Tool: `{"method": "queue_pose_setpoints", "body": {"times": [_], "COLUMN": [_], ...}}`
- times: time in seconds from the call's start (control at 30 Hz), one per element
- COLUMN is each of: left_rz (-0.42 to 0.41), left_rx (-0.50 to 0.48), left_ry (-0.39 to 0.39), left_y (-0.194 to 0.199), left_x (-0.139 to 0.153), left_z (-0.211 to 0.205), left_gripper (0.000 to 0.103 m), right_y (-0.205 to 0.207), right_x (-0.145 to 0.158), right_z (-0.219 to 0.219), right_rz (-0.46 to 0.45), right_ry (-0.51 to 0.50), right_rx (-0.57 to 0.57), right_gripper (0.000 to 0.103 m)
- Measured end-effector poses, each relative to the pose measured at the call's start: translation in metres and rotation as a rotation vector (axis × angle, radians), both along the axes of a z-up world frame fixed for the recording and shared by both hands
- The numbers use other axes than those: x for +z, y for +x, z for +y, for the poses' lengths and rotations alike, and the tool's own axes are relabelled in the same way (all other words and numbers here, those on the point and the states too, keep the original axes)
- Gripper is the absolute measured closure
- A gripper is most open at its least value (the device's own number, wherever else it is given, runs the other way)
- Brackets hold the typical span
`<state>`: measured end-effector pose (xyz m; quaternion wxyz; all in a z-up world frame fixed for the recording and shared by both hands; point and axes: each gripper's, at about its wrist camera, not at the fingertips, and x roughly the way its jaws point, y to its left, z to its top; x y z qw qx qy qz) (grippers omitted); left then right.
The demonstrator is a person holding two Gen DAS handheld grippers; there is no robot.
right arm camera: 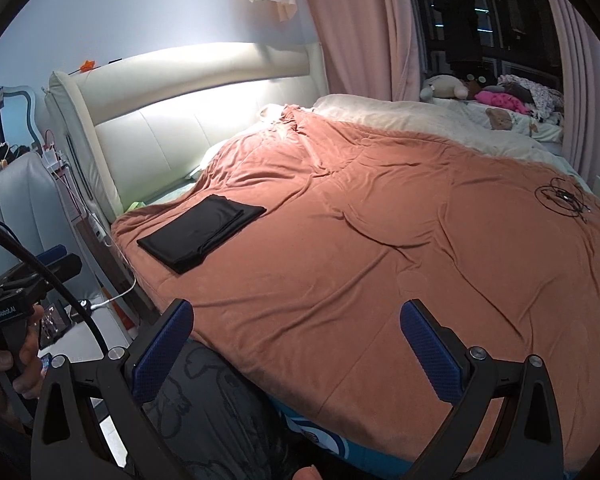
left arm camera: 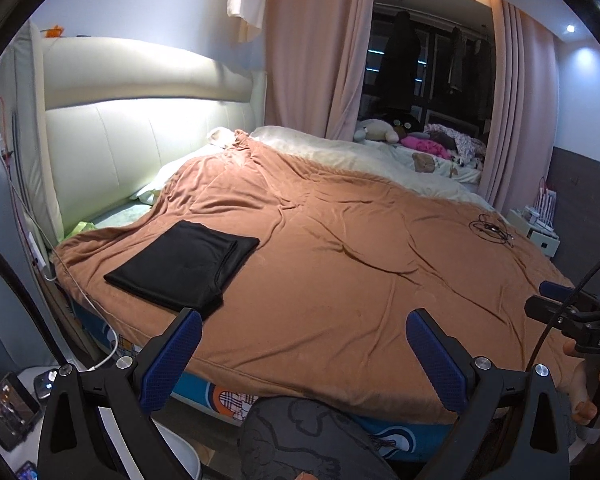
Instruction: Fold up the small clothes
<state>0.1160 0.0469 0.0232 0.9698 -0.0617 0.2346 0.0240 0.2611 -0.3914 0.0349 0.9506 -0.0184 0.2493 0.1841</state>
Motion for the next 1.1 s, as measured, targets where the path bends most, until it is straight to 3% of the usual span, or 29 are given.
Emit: {"method": "queue_pose_setpoints", "body": {"times": [1.1], "left_rz": [-0.05], "left_rx": [-0.005], "left_ry": [0.008], "left_y": [-0.032], "left_x": [0.012], "left_z": [-0.02], "left_gripper": [0.001], "right_y": [-0.028], "right_x": [-0.008], "right_z": [-0.017], "right_rz": [-0.014], "right_ry": [0.051], "right_rx": [-0.047], "right_gripper": [0.0]}}
